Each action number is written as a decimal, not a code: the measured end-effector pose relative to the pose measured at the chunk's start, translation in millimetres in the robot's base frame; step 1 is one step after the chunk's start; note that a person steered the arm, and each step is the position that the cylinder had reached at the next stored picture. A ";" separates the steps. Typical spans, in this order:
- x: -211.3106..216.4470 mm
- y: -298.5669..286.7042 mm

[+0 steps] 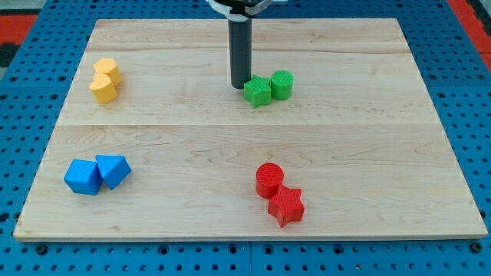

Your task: Separate the blue triangle from the blue cube

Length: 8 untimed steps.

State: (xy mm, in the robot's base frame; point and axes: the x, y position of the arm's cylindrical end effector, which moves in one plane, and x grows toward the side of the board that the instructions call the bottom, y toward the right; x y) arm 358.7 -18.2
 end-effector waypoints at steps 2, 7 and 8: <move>36.7 -62.6; 152.0 -281.7; 176.6 -285.0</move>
State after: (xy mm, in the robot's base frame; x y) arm 535.3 -303.2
